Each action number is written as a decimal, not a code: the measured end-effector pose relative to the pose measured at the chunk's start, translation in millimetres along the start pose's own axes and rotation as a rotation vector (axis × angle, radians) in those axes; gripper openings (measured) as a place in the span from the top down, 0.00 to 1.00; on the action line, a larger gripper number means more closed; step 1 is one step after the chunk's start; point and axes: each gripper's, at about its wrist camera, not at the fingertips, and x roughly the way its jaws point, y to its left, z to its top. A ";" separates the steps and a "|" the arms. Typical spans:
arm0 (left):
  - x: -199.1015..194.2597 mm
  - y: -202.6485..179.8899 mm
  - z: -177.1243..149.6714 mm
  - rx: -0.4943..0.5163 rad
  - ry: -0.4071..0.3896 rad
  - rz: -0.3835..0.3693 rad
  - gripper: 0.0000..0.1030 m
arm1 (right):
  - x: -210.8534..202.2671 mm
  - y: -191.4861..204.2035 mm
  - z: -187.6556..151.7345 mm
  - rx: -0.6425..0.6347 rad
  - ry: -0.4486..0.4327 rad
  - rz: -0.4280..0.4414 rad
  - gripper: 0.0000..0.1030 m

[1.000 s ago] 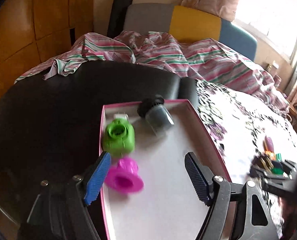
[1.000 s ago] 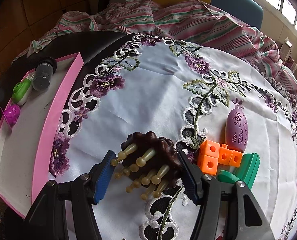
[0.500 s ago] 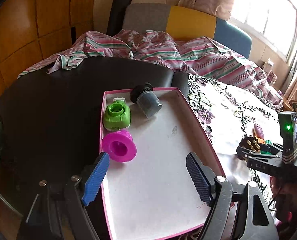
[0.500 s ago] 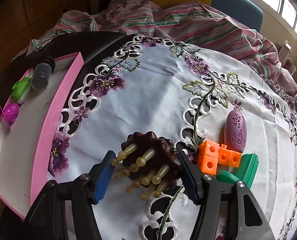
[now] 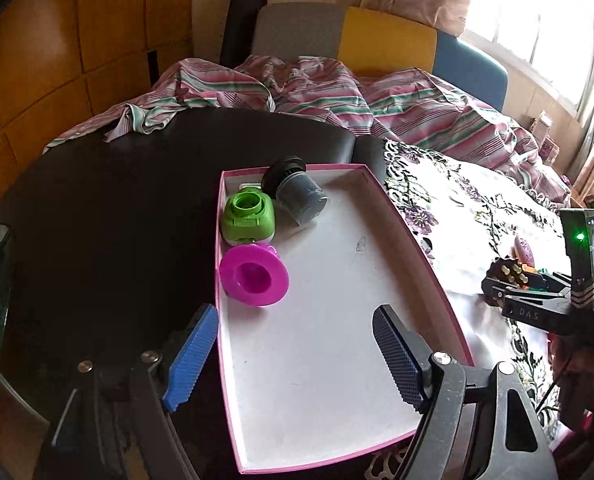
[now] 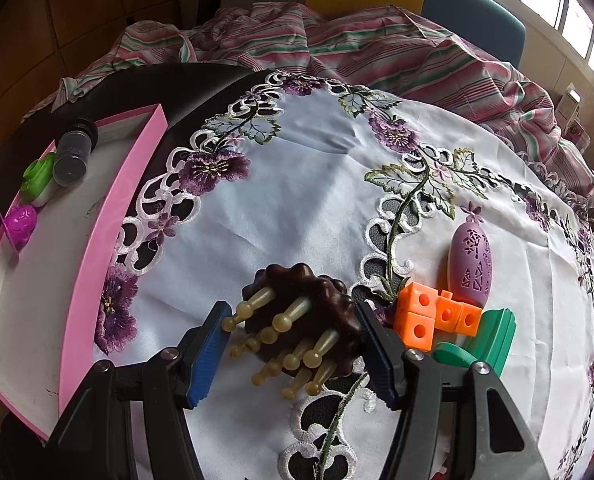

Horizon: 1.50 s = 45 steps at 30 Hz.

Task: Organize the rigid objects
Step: 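Withdraw the open left tool from the tray, then carry the brown spiky ball into the tray and open the right tool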

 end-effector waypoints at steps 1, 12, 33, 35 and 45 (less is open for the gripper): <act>-0.2 1.2 -0.5 -0.002 0.001 -0.001 0.21 | 0.0 0.2 0.0 -0.001 0.000 0.000 0.39; -5.2 20.8 -5.2 -0.032 -0.005 -0.007 0.21 | -25.7 5.8 9.5 0.058 -0.076 0.034 0.39; -2.3 67.5 -13.7 -0.121 0.005 0.017 0.21 | -35.6 147.6 63.0 -0.055 -0.147 0.277 0.39; -1.4 72.4 -13.9 -0.139 0.006 0.017 0.21 | -20.4 160.1 72.6 -0.041 -0.132 0.262 0.39; 4.6 83.2 -16.5 -0.158 0.023 0.025 0.21 | 17.6 192.9 84.3 -0.057 -0.062 0.281 0.39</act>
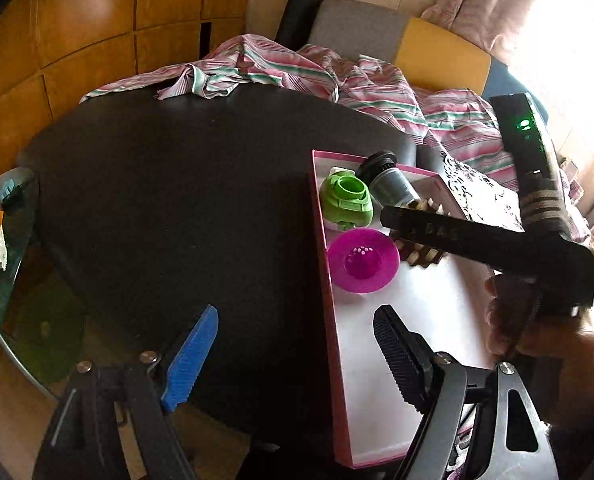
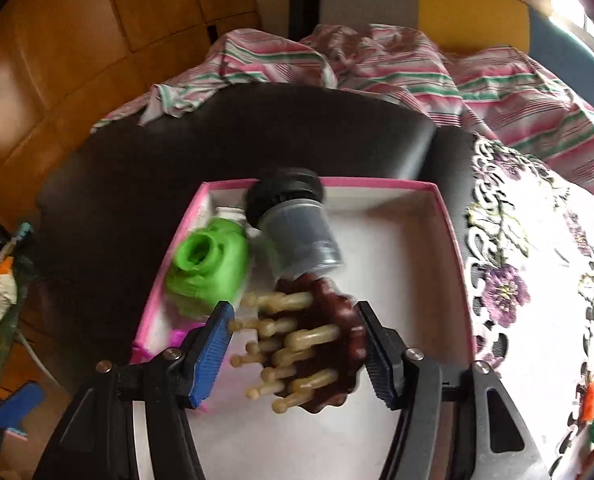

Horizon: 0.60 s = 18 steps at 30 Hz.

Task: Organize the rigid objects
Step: 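Carry the brown spiky ball into the tray and open the right tool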

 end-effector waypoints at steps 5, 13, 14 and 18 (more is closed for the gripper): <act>-1.3 -0.1 0.9 -0.005 -0.004 -0.001 0.21 | -14.9 -2.6 -1.7 0.011 -0.018 0.032 0.38; -8.1 -5.0 0.7 0.022 -0.020 0.007 0.21 | -40.3 -6.5 -13.4 0.013 -0.046 0.021 0.37; -9.7 -5.9 0.4 0.025 -0.022 0.004 0.21 | -44.0 -6.9 -15.3 0.010 -0.051 0.017 0.37; -14.3 -11.2 -0.2 0.043 -0.034 0.004 0.21 | -61.1 -13.2 -24.1 0.006 -0.078 -0.007 0.37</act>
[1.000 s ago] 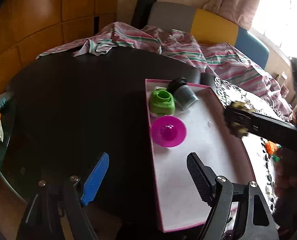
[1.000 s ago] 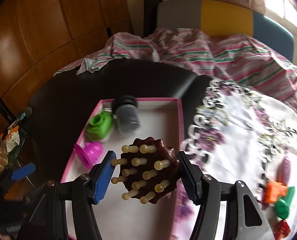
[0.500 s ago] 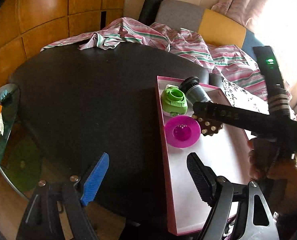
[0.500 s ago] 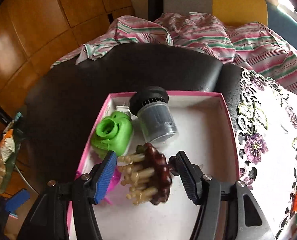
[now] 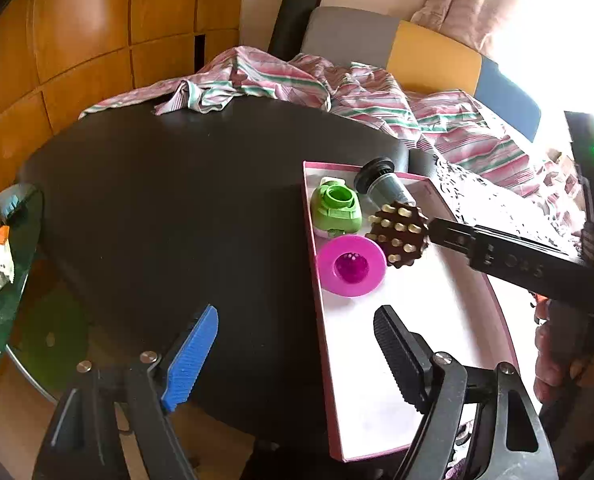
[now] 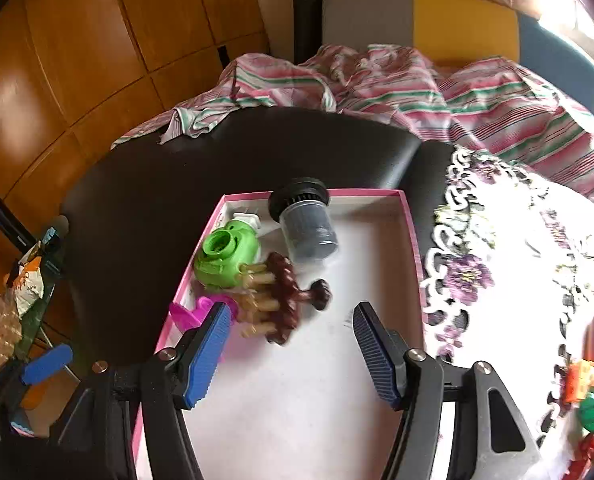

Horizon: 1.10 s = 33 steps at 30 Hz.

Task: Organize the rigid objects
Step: 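Carry the brown spiky ball into the tray and open the right tool, then move the left tool to the purple egg and grasp it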

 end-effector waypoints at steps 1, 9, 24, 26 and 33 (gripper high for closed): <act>-1.5 -2.1 -0.2 0.007 -0.003 -0.004 0.21 | -4.2 -2.4 -2.1 0.002 -0.005 -0.003 0.37; -8.1 -15.0 -3.3 0.043 -0.009 -0.016 0.21 | -33.5 -22.4 -12.6 0.021 -0.052 -0.043 0.37; -12.4 -33.3 -7.0 0.101 -0.010 -0.029 0.21 | -64.8 -69.4 -29.5 0.090 -0.082 -0.106 0.37; -11.8 -35.6 -7.8 0.111 -0.007 -0.027 0.21 | -69.2 -81.2 -32.5 0.105 -0.083 -0.127 0.37; -9.9 -41.7 -11.0 0.122 0.005 -0.034 0.21 | -85.5 -130.4 -45.7 0.186 -0.076 -0.196 0.37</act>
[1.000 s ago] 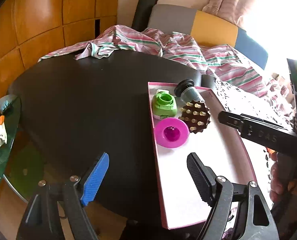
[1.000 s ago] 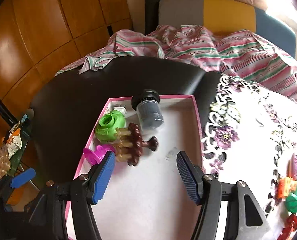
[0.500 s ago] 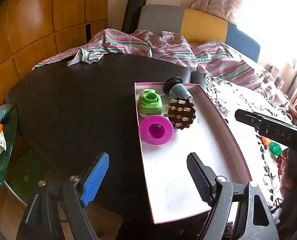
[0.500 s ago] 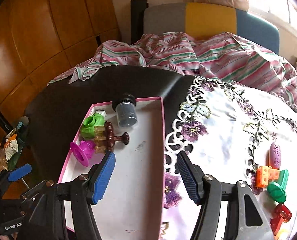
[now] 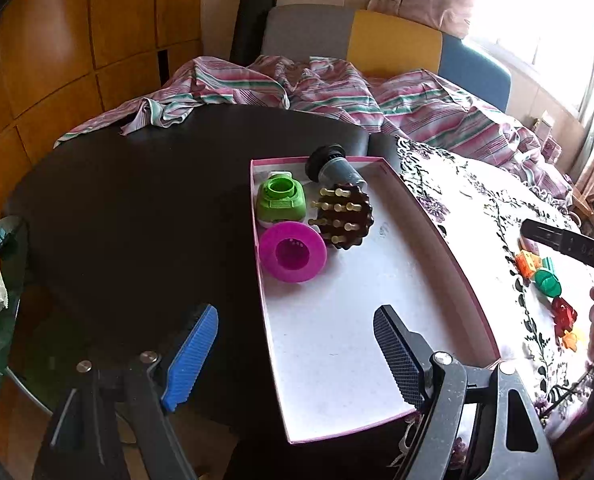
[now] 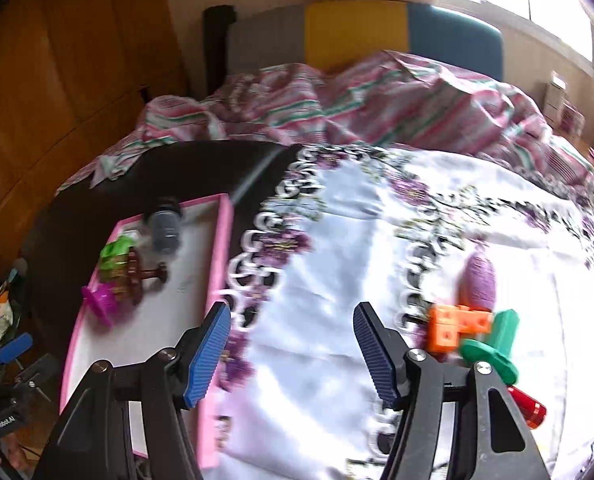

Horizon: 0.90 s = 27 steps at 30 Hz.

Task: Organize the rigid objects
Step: 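Move the left tool to the purple egg and grasp it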

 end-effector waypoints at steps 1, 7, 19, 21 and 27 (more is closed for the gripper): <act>0.0 -1.2 -0.2 0.002 0.000 0.000 0.21 | -1.8 -6.4 -0.6 0.006 -0.002 -0.012 0.37; -0.5 -7.4 -0.2 0.023 -0.001 -0.004 0.21 | -13.9 -58.1 0.7 0.061 -0.022 -0.112 0.37; -0.6 -38.2 9.1 0.104 -0.014 -0.027 0.21 | -32.2 -184.2 -19.2 0.524 -0.088 -0.268 0.32; 0.5 -46.8 10.9 0.125 -0.016 -0.028 0.21 | -32.6 -190.5 -22.1 0.559 -0.077 -0.257 0.32; 2.7 -76.4 19.0 0.182 -0.020 -0.069 0.21 | -37.2 -201.6 -27.1 0.615 -0.081 -0.252 0.32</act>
